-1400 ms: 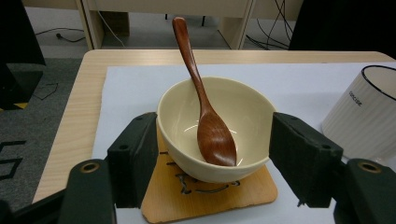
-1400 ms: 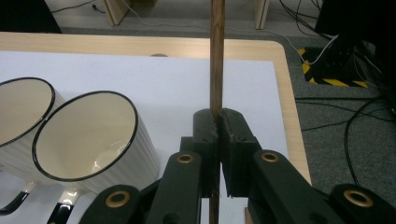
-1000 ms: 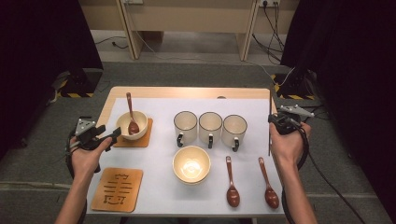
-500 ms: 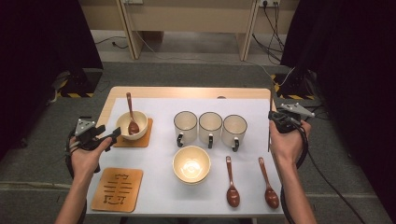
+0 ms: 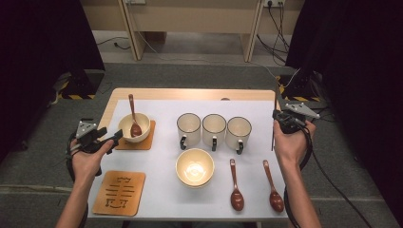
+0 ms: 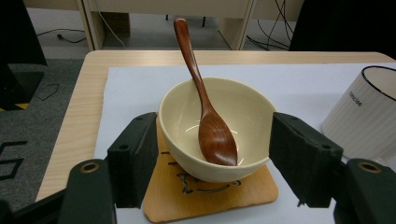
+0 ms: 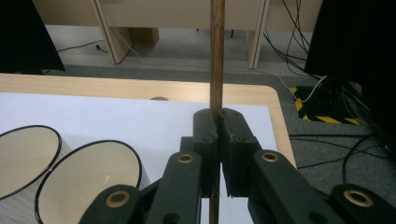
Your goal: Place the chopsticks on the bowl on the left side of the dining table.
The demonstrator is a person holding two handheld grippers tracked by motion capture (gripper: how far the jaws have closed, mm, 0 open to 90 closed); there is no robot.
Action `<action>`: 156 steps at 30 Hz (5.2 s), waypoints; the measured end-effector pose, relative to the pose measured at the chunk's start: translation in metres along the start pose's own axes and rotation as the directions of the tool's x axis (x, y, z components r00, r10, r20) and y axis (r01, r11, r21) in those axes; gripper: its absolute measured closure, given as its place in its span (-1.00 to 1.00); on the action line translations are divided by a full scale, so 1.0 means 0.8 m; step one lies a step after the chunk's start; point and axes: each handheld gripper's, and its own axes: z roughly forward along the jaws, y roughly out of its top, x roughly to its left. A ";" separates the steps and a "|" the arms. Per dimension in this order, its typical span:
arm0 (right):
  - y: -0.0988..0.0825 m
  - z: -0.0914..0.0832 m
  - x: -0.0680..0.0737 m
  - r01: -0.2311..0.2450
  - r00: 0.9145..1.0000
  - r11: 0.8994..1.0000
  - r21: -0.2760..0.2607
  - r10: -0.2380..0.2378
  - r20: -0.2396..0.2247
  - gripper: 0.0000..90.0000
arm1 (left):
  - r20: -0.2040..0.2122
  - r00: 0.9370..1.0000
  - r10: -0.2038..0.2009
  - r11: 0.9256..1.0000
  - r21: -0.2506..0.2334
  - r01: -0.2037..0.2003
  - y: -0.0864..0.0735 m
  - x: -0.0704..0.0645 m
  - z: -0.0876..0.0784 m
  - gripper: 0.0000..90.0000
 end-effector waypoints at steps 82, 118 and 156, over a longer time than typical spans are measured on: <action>0.032 0.052 0.022 0.029 0.999 0.985 -0.171 -0.032 -0.013 0.90 | 0.002 1.000 0.002 1.000 -0.005 -0.002 0.001 0.001 -0.002 -0.28; 0.042 0.079 0.039 0.042 0.999 0.981 -0.190 -0.047 -0.020 0.90 | 0.004 1.000 0.001 1.000 -0.006 -0.001 0.001 0.001 -0.002 -0.28; 0.053 0.096 0.058 0.045 0.998 0.978 -0.205 -0.054 -0.037 0.90 | 0.003 1.000 -0.002 1.000 -0.008 0.002 0.001 0.003 -0.003 -0.28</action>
